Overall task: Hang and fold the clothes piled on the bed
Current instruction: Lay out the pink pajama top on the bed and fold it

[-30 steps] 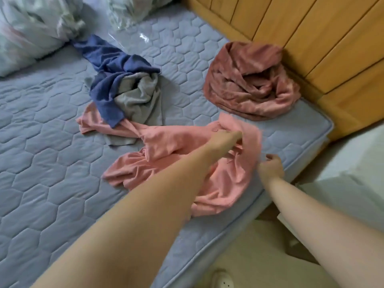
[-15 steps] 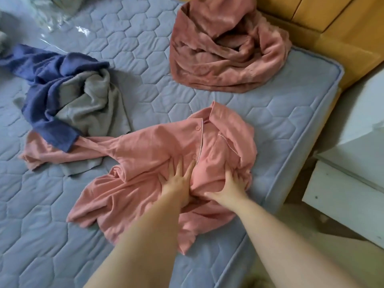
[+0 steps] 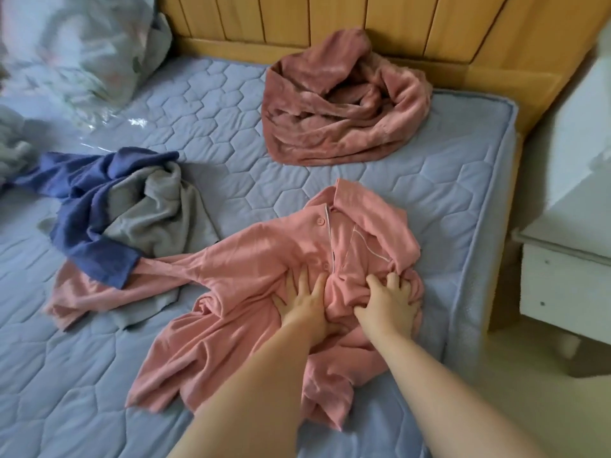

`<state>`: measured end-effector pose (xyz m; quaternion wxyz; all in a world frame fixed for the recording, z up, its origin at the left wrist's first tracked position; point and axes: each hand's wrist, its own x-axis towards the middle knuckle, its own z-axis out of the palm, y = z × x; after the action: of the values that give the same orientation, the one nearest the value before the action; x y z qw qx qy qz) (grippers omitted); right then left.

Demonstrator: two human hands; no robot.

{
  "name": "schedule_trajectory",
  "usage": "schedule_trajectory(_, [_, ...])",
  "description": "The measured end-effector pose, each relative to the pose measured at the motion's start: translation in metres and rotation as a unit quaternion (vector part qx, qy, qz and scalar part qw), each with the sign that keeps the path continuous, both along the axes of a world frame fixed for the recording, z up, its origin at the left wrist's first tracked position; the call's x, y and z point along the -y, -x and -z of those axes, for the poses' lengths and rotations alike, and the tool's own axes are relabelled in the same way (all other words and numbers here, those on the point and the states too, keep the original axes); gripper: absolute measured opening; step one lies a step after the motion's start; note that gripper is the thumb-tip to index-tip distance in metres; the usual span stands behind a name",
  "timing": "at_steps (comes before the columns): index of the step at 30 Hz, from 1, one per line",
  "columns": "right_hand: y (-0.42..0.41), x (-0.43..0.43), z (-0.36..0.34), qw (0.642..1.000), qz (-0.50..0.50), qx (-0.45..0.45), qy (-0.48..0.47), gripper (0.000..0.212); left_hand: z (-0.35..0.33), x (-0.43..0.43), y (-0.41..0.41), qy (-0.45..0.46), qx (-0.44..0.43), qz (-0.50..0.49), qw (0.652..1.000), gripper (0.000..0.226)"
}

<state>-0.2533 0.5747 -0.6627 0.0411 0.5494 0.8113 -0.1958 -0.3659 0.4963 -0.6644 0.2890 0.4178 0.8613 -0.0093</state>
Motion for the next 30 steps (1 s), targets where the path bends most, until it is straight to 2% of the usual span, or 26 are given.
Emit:
schedule_trajectory(4, [-0.019,0.018,-0.01,0.999,0.011,-0.021,-0.03,0.027,-0.014,0.009,0.005,0.003,-0.05,0.076,0.996,0.101])
schedule_trajectory(7, [-0.035,0.05,-0.019,0.997,0.042,-0.068,0.016,0.008,-0.044,0.025,0.015,0.027,-0.004,0.165,0.986,0.073])
schedule_trajectory(9, [-0.046,0.076,-0.028,0.991,0.073,-0.114,0.019,0.009,-0.063,0.041,0.016,0.075,0.06,0.227,0.969,0.05])
schedule_trajectory(11, [-0.062,0.1,-0.037,0.985,0.061,-0.141,-0.079,0.015,-0.072,0.061,0.014,0.155,0.187,0.22,0.945,0.042])
schedule_trajectory(13, [-0.077,0.126,-0.043,0.97,0.012,-0.147,-0.194,0.028,-0.079,0.076,0.013,0.252,0.312,0.175,0.899,0.04])
schedule_trajectory(14, [-0.083,0.139,-0.041,0.963,-0.007,-0.141,-0.227,0.034,-0.085,0.081,0.014,0.291,0.358,0.173,0.87,0.034])
schedule_trajectory(15, [-0.088,0.148,-0.038,0.959,-0.022,-0.126,-0.251,0.037,-0.091,0.083,0.015,0.304,0.376,0.175,0.858,0.03])
schedule_trajectory(16, [-0.092,0.155,-0.035,0.96,-0.026,-0.11,-0.256,0.038,-0.098,0.084,0.016,0.275,0.368,0.173,0.871,0.028])
schedule_trajectory(17, [-0.095,0.158,-0.032,0.964,-0.019,-0.1,-0.244,0.037,-0.102,0.083,0.016,0.198,0.328,0.165,0.909,0.026])
schedule_trajectory(18, [-0.096,0.159,-0.028,0.971,0.001,-0.093,-0.22,0.036,-0.103,0.08,0.017,0.087,0.265,0.152,0.948,0.021])
schedule_trajectory(19, [-0.095,0.158,-0.027,0.978,0.027,-0.083,-0.19,0.042,-0.099,0.077,0.019,-0.021,0.184,0.135,0.973,0.018])
schedule_trajectory(20, [-0.092,0.155,-0.024,0.983,0.055,-0.083,-0.154,0.05,-0.095,0.076,0.023,-0.101,0.093,0.131,0.982,0.021])
schedule_trajectory(21, [-0.087,0.153,-0.028,0.986,0.092,-0.094,-0.1,0.056,-0.088,0.078,0.026,-0.133,0.029,0.134,0.982,0.037])
schedule_trajectory(22, [-0.081,0.154,-0.034,0.982,0.138,-0.119,-0.04,0.059,-0.078,0.083,0.026,-0.119,0.011,0.137,0.983,0.054])
schedule_trajectory(23, [-0.076,0.157,-0.041,0.971,0.183,-0.152,0.016,0.06,-0.068,0.088,0.025,-0.095,0.036,0.129,0.986,0.062])
schedule_trajectory(24, [-0.071,0.162,-0.045,0.956,0.217,-0.19,0.06,0.059,-0.062,0.094,0.023,-0.073,0.081,0.119,0.987,0.059])
schedule_trajectory(26, [-0.066,0.168,-0.051,0.937,0.243,-0.22,0.12,0.074,-0.053,0.102,0.021,-0.051,0.155,0.101,0.981,0.038])
schedule_trajectory(28, [-0.067,0.168,-0.052,0.937,0.246,-0.18,0.171,0.094,-0.06,0.109,0.021,-0.061,0.231,0.052,0.97,0.014])
schedule_trajectory(29, [-0.068,0.165,-0.053,0.943,0.241,-0.139,0.183,0.089,-0.068,0.11,0.022,-0.068,0.277,0.034,0.958,0.011])
schedule_trajectory(30, [-0.07,0.163,-0.058,0.948,0.24,-0.103,0.179,0.072,-0.075,0.108,0.023,-0.077,0.302,0.034,0.949,0.015])
